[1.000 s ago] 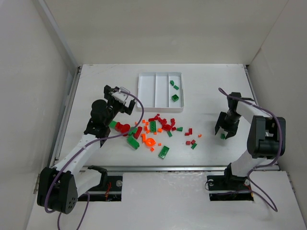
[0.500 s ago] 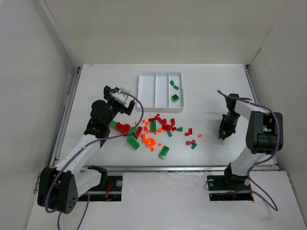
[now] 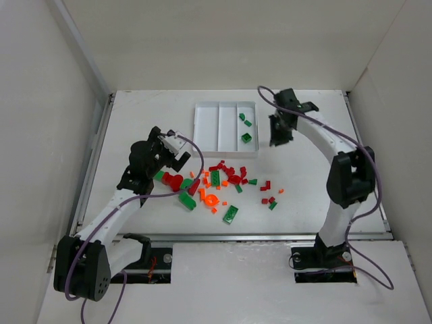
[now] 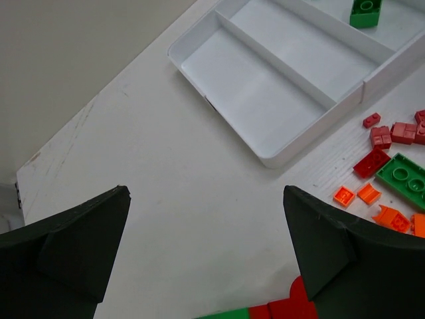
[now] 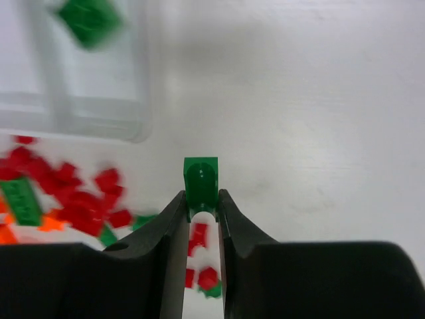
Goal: Sort the legos into containers by color
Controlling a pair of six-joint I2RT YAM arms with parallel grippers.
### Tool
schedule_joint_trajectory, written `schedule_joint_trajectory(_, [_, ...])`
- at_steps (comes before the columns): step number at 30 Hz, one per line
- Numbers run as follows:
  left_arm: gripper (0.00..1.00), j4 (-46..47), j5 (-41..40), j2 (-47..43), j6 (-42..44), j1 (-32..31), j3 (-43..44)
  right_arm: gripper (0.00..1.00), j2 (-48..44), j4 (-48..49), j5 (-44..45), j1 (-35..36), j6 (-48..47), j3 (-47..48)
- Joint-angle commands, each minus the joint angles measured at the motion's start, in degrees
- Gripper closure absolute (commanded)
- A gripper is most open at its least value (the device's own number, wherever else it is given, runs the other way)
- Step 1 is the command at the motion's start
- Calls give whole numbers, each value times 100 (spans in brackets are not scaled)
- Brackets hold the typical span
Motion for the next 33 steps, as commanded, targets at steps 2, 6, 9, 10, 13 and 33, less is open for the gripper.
schedule_joint_trajectory(2, [0,-376,247,17,51,44,264,100,1010,190,-198,791,-184,1674])
schedule_joint_trajectory(6, [0,-605,379,17,-2,44,457,89,1915,67,-146,1109,-184,2817])
schedule_joint_trajectory(9, [0,-745,318,17,-2,44,510,80,2250,67,-146,1109,-26,3284])
schedule_joint_trajectory(10, [0,-798,248,17,-2,44,563,74,2251,67,-146,1109,-25,3363])
schedule_joint_trajectory(13, [0,-851,247,17,-2,44,615,44,2382,67,-146,1109,-86,3574])
schedule_joint_trajectory(33, [0,-509,537,-36,-177,44,510,45,-42,101,-357,775,510,-710])
